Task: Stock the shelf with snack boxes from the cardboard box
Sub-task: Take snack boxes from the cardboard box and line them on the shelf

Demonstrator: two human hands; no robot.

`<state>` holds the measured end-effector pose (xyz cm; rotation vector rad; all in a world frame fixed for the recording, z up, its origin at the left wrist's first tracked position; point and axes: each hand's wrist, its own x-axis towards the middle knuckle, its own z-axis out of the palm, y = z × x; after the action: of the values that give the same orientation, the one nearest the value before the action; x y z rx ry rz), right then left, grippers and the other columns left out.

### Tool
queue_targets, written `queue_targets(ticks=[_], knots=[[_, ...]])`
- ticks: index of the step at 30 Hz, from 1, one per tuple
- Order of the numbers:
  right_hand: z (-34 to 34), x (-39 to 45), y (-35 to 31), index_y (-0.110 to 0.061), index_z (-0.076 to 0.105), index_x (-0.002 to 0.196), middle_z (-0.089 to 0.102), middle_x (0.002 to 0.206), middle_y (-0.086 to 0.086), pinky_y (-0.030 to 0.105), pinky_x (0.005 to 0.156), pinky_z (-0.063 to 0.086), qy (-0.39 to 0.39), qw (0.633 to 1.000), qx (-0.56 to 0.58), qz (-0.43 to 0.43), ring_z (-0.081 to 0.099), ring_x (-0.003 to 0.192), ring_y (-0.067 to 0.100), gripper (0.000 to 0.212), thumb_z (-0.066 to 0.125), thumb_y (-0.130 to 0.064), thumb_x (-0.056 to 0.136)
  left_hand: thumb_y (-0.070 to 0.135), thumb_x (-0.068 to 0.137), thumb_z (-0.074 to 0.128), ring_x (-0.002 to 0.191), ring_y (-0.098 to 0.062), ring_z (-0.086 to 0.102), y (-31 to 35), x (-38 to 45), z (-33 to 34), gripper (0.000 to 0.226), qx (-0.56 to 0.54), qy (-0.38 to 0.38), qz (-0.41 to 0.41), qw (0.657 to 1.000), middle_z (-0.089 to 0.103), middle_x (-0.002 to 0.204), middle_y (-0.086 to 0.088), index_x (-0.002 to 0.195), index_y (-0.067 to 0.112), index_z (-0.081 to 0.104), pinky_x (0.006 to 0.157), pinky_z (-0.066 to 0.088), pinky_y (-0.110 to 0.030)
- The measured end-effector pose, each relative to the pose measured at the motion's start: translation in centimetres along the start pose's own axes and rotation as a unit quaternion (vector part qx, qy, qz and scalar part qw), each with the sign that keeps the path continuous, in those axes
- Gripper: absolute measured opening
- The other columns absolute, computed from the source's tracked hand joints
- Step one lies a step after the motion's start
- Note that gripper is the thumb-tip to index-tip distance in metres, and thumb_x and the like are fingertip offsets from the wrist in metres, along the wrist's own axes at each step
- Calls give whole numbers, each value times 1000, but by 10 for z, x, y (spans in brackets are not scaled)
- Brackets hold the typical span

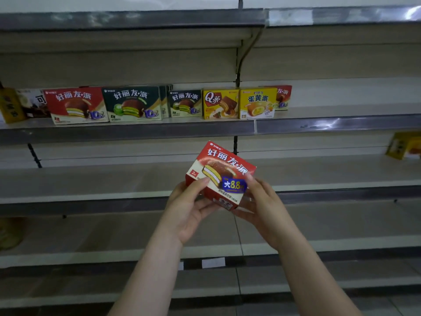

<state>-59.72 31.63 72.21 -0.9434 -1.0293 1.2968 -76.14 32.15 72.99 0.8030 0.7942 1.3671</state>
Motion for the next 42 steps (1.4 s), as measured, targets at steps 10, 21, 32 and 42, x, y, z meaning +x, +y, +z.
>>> queue_targets(ticks=[10,21,32,42], knots=[[-64,28,-110,-10,48,135,72,100,9,34,73,58,73,991,8,-109,72,80,18,47,62,-14,91,42,88,63,102,-10,61,29,42,115,18,422,-32,233,875,67,108,8,99,29,69,87,49,-32],[-138,127,-202,-9,52,123,66,92,3,35,76,56,106,972,-124,-167,66,75,16,27,50,-4,97,33,92,62,74,-19,58,46,155,230,22,595,-66,284,749,65,78,1,89,12,69,62,44,-28],[-193,230,-201,-15,38,139,60,120,5,48,89,54,97,940,-313,-97,66,98,23,59,65,-2,88,33,88,68,70,-16,53,27,240,267,19,745,-49,255,615,59,80,3,86,16,60,55,36,-24],[-191,291,-217,-17,34,142,53,128,10,48,80,58,72,859,-501,-76,59,105,29,70,72,-12,83,2,94,48,83,-23,49,18,277,303,33,850,21,139,508,57,102,-9,125,4,56,72,43,-29]])
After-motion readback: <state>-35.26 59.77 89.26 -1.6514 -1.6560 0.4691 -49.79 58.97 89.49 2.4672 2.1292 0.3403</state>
